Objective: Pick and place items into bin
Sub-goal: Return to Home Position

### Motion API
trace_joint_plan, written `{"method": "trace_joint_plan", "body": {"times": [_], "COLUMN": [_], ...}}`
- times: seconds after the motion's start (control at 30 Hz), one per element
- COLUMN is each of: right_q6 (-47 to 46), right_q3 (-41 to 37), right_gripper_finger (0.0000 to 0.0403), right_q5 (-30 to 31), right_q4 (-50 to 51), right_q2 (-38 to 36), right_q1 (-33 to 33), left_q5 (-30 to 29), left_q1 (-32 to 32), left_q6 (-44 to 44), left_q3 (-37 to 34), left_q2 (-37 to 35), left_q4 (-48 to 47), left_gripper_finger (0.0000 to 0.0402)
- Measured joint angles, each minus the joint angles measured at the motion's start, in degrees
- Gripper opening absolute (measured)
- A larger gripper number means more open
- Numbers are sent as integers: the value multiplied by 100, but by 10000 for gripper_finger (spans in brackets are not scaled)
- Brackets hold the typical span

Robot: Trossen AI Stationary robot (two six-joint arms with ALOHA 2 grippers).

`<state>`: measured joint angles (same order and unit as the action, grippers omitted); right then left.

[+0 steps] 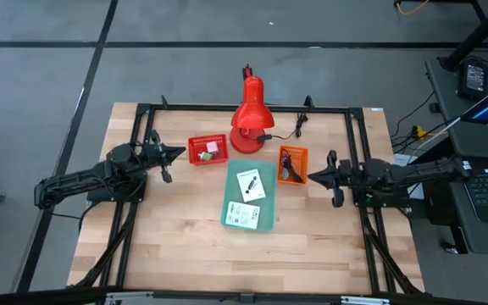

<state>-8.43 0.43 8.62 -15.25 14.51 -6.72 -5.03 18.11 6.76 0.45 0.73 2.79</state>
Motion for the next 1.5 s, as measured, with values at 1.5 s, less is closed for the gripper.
{"method": "trace_joint_plan", "body": {"times": [1.5], "right_q6": [1012], "right_q3": [2], "right_gripper_finger": [1], "right_q5": [-1425], "right_q4": [1316], "right_q2": [-1419], "right_q1": [2], "left_q5": [10], "left_q1": [0], "left_q6": [0], "left_q3": [0], "left_q2": [0], "left_q4": [0], "left_gripper_finger": [5]}}
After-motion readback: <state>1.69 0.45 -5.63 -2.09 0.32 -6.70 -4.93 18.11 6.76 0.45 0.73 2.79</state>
